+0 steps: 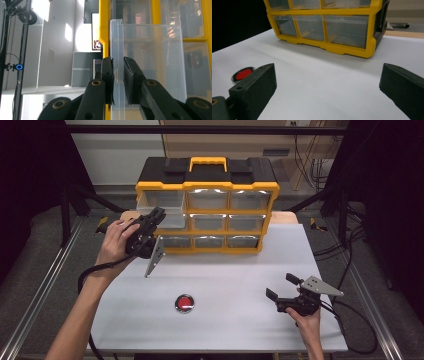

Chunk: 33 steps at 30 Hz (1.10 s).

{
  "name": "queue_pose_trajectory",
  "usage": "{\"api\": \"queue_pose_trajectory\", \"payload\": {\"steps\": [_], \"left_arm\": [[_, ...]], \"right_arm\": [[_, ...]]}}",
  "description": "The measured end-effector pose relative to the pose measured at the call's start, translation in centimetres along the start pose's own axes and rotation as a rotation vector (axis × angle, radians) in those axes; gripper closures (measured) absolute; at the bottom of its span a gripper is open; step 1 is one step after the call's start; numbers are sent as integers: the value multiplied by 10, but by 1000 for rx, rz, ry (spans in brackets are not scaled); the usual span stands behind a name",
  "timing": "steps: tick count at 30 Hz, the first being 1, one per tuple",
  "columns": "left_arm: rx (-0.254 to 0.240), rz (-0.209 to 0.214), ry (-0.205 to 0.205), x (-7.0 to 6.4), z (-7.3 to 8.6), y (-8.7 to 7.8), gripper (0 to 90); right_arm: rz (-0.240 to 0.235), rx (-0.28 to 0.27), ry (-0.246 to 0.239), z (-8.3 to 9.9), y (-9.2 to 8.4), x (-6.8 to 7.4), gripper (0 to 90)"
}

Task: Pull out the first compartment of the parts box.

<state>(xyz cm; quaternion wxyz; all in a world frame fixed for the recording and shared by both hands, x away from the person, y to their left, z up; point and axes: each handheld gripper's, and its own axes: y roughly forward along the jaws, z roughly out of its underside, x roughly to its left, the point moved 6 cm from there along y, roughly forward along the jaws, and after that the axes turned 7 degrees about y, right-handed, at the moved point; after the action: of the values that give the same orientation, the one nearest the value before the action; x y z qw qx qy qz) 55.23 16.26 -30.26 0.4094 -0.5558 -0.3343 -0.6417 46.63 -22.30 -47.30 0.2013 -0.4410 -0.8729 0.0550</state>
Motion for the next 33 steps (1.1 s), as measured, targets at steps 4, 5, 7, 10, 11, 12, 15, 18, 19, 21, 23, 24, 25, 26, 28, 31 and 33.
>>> {"api": "queue_pose_trajectory", "payload": {"steps": [4, 5, 7, 10, 11, 12, 15, 18, 19, 21, 23, 24, 25, 26, 28, 31, 33], "left_arm": [[-3, -3, 4, -1, -2, -5, 786], [-2, -2, 7, -2, -2, -6, 786], [0, -2, 5, -2, -2, -8, 785], [0, -3, 4, -2, -2, -8, 785], [1, -4, 4, -2, -2, -8, 786], [1, -3, 3, -2, -3, -8, 785], [-4, -5, 2, -2, -3, -10, 786], [-5, -3, 7, -1, -4, -13, 786], [-9, -5, 8, -1, -4, -13, 786], [-10, -6, 7, -1, -5, -16, 786], [-17, -10, 6, 0, -6, -17, 786], [-17, -10, 6, 0, -6, -18, 786], [-18, -10, 7, 0, -6, -19, 786], [-20, -11, 6, 0, -7, -20, 786], [-23, -11, 8, 0, -7, -21, 786], [-26, -9, 7, -1, -7, -23, 785], [-30, -5, 4, -2, -8, -23, 784]], "right_arm": [[-1, -1, 1, 0, 0, 0, 19], [0, -1, 1, 0, 0, 0, 19], [-1, -2, 2, 0, 0, 0, 19], [0, -4, -4, 0, 0, 0, 19], [-1, -2, 0, 0, 0, 0, 19], [0, -3, -2, 0, 0, 0, 19], [0, -2, -3, 0, 0, 0, 19], [0, -3, -4, 0, 0, 0, 19], [0, -3, -4, 0, 0, 0, 19], [-1, -3, -3, 0, 0, 0, 19], [0, -3, -3, 0, 0, 0, 19], [0, -3, -4, 0, 0, 0, 19], [-1, -3, -4, 0, 0, 0, 19], [0, -3, -3, 0, 0, 0, 19], [-1, -3, -4, 0, 0, 0, 19], [0, -3, -3, 0, 0, 0, 19], [0, -3, -3, 0, 0, 0, 19]]}}
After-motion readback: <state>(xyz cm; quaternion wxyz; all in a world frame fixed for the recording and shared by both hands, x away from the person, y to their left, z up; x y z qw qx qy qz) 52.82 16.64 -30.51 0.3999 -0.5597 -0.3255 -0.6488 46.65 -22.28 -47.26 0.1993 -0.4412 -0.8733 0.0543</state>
